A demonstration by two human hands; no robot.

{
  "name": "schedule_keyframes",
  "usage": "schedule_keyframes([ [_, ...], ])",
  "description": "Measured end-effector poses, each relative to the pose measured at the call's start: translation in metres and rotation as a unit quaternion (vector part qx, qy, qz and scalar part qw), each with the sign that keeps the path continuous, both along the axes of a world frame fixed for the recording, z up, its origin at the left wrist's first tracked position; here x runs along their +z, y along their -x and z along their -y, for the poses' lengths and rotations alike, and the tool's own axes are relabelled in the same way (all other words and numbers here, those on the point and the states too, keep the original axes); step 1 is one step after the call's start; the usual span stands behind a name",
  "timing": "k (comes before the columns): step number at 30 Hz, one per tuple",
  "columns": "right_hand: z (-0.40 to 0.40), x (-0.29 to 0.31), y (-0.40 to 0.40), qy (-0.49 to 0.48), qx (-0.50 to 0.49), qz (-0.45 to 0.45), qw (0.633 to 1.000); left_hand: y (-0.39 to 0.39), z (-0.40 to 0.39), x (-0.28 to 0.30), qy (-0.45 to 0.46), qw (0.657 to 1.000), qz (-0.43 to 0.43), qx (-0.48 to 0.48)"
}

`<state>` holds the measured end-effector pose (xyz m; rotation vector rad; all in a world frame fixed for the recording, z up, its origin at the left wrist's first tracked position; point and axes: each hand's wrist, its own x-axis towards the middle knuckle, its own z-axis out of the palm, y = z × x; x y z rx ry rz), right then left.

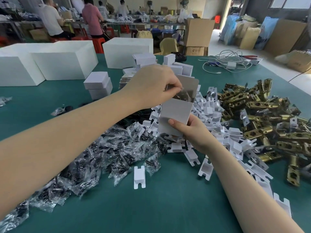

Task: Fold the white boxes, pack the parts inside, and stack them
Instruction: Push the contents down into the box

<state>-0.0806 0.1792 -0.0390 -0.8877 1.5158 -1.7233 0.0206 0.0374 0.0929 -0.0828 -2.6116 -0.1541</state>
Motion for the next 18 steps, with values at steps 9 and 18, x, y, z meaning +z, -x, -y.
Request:
schedule_keyframes([
  [9,-0.001,0.000,-0.001,-0.006,-0.002,-0.023,1.000,-0.005,0.004,-0.024,-0.071,0.994,-0.064,0.047],
  [18,-0.001,0.002,-0.001,-0.014,0.004,-0.027,1.000,-0.007,-0.007,-0.032,-0.361,0.930,-0.061,0.036],
])
